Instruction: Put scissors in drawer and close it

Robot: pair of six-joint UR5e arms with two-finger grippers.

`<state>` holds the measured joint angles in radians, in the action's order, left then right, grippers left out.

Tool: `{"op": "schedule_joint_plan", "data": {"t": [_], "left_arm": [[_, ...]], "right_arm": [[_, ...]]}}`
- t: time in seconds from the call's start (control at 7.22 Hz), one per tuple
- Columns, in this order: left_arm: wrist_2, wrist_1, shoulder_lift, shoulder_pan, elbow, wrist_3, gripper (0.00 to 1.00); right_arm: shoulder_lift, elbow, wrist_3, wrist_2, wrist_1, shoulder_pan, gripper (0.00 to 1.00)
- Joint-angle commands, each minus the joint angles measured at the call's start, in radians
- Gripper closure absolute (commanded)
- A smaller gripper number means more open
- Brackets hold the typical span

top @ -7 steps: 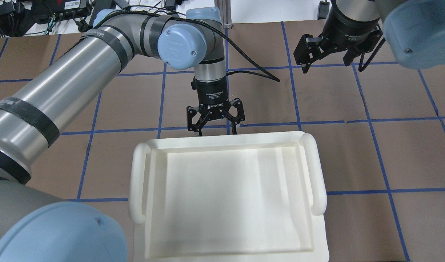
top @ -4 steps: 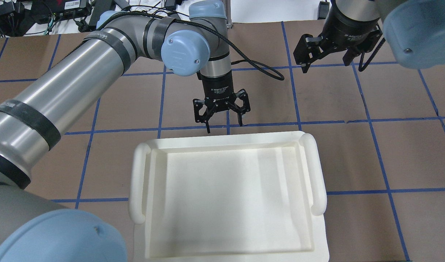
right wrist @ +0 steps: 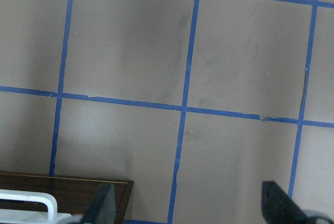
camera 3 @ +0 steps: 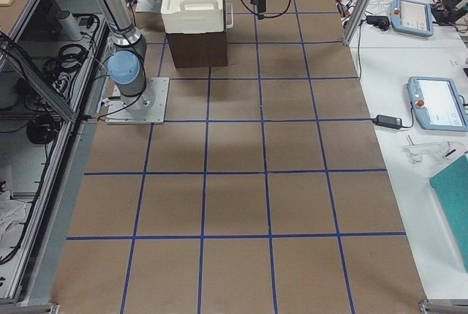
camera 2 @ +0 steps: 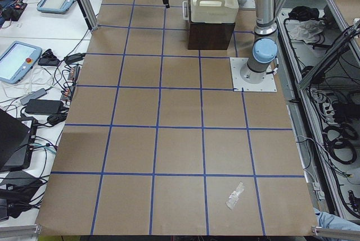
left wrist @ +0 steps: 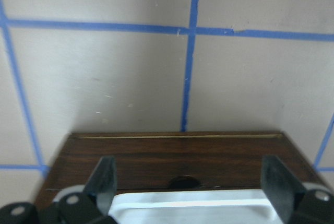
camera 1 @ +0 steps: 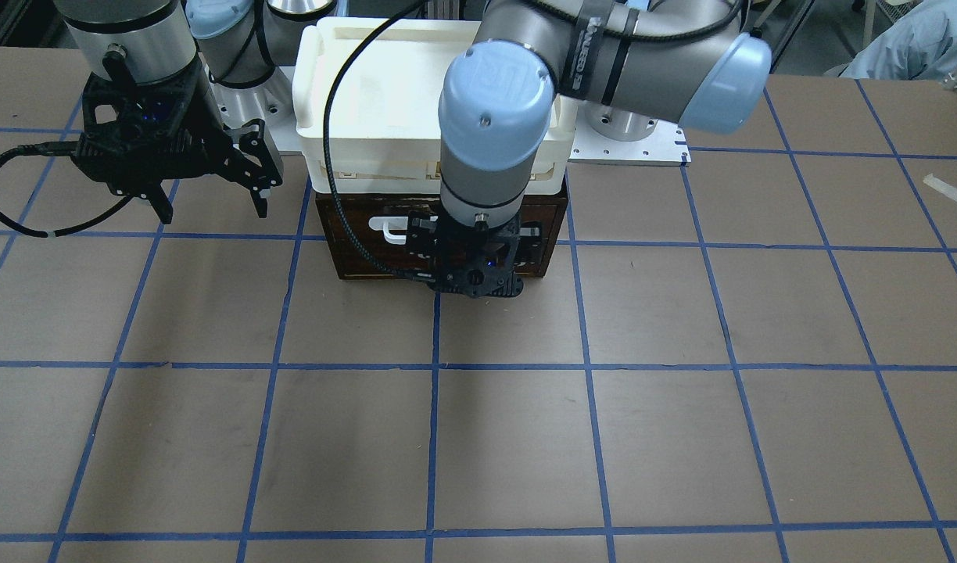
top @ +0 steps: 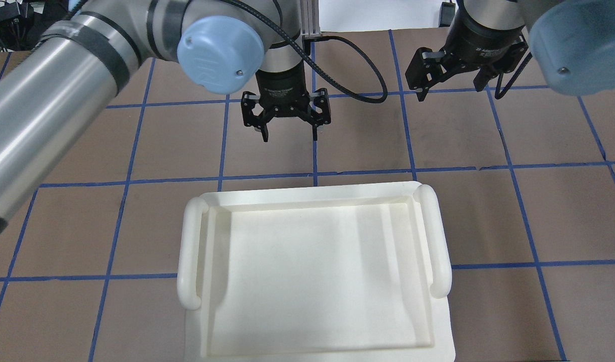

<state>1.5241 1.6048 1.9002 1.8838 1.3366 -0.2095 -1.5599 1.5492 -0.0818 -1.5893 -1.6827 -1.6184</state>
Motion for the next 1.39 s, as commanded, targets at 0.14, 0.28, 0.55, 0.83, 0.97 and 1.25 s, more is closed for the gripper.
{"op": "schedule_joint_plan", "data": {"t": [0.14,0.28,0.55,0.83,0.97,1.25], "left_arm": [[0.033,0.064,-0.201,-0.170,0.004,0.168,0.00],[0.015,0.091,-0.240,-0.260,0.006,0.208,0.00],[0.021,0.071,-0.314,-0.282,0.111,0.219,0.00],[0.024,-0.030,-0.369,-0.298,0.185,0.207,0.00],[0.036,-0.032,-0.368,-0.299,0.171,0.202,0.00],[0.079,-0.020,-0.343,-0.302,0.139,0.202,0.00]], "right_arm": [[-0.002,-0.001,0.003,0.002,-0.009,0.000,0.00],[-0.003,0.000,0.004,0.000,-0.006,0.000,0.00],[-0.005,-0.001,0.008,0.006,-0.028,0.000,0.00],[-0.003,-0.001,0.004,0.072,-0.031,0.003,0.00],[-0.003,-0.001,0.002,0.057,-0.023,0.002,0.00],[0.001,-0.001,0.007,0.069,-0.014,0.003,0.00]]}}
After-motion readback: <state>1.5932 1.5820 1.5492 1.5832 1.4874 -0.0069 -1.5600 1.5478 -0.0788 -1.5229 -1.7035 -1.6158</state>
